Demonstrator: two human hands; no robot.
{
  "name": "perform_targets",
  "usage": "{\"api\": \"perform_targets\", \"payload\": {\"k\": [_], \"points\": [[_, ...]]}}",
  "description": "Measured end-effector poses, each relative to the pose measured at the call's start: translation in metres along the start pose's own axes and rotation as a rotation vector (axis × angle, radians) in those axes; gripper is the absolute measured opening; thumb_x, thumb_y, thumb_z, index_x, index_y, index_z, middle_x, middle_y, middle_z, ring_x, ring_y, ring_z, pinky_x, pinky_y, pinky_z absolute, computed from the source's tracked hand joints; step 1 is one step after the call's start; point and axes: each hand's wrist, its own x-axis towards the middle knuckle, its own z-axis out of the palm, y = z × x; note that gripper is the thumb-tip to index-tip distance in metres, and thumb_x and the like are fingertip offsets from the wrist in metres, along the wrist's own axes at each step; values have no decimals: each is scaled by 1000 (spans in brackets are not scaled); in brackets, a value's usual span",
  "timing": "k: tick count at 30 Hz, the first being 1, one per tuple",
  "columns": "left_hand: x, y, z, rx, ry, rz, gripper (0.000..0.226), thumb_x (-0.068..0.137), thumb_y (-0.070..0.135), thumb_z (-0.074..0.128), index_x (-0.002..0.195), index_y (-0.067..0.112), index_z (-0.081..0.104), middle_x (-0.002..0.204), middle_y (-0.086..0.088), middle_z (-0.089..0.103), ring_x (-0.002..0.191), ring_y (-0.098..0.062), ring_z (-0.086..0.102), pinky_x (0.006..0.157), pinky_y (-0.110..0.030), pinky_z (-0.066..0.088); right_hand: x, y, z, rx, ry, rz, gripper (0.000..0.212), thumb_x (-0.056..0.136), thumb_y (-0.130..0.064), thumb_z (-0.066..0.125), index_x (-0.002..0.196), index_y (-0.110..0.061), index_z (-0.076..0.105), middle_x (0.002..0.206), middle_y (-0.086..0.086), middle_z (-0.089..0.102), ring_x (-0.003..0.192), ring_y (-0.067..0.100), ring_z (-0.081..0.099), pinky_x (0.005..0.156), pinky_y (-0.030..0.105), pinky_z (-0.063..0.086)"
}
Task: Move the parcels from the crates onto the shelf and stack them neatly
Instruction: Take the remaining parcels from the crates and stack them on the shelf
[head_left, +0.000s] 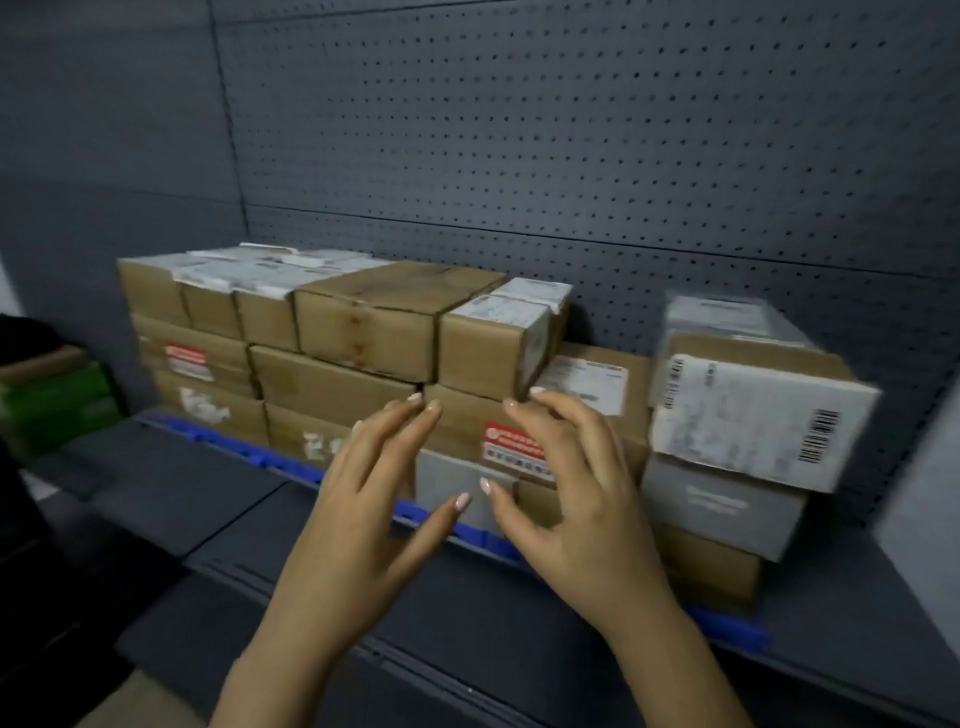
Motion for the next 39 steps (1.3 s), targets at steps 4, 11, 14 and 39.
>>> {"api": "perform_targets", "payload": {"k": [4,11,14,39], "points": [[-36,-53,-73,150,42,-90,62,89,51,52,146,30,35,149,15,33,141,-1,24,112,-39,31,23,-61,74,133,-38,-74,56,86,-32,68,137,-27,47,139,-4,41,128,17,43,103,36,41],[-124,-137,-228,456,138,-323,63,90,47,61,145,25,39,147,13,35,141,-4,26,111,-41,31,50,-209,213,448,-161,-194,57,85,-29,71,137,-27,49,137,-5,41,129,16,42,105,34,38],[-171,-158,-285,558,198,-472,64,88,45,65,144,26,40,148,14,34,141,-3,24,113,-34,27,53,-276,264,548,-268,-259,58,86,-32,69,138,-31,46,140,-9,38,130,13,37,103,30,36],[-310,-430,-586,993,377,-1023,64,89,50,52,146,27,36,146,17,33,138,1,25,110,-9,15,152,-667,653,1062,-676,-632,59,84,-33,69,138,-33,45,141,-13,35,133,11,31,107,30,28]]}}
